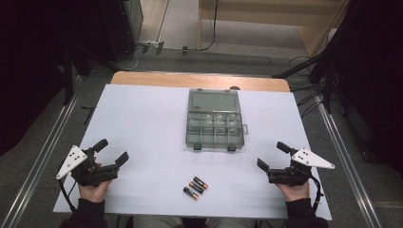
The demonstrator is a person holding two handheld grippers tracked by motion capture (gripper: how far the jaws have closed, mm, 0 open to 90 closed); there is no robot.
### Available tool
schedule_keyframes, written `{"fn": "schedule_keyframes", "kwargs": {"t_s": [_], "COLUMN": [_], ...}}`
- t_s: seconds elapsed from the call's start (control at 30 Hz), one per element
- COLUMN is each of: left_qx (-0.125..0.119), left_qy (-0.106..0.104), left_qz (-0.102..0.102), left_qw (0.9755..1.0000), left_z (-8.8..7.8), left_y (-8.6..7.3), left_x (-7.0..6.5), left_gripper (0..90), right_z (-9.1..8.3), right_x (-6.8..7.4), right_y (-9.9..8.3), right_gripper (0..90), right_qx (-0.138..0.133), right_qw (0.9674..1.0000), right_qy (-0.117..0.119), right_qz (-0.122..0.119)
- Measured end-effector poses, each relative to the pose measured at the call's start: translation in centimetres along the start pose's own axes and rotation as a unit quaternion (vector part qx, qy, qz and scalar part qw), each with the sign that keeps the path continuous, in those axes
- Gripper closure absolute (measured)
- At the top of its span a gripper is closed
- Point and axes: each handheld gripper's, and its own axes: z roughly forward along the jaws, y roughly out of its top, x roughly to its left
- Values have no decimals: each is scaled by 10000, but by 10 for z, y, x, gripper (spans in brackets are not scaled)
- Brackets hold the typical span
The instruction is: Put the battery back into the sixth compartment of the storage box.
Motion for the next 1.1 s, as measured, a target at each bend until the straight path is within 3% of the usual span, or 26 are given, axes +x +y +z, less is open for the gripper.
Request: {"fn": "schedule_keyframes", "kwargs": {"t_s": [0.6,0.7,0.83,1.1], "left_qx": [17,33,6,-19], "left_qy": [-36,-36,-14,12], "left_qz": [-30,-36,-85,-91], "left_qw": [10000,10000,10000,10000], "left_z": [0,0,-1,-3], "left_y": [0,0,-1,-1], "left_x": [-1,-1,0,1], "left_gripper": [23,23,23,23], "right_z": [2,6,9,18], "right_x": [3,6,12,28], "right_y": [0,0,2,7], "right_gripper": [0,0,0,0], "right_qx": [92,192,286,587], "right_qw": [9999,9996,9995,9973], "right_qy": [-1,69,112,431], "right_qz": [74,188,119,-1]}}
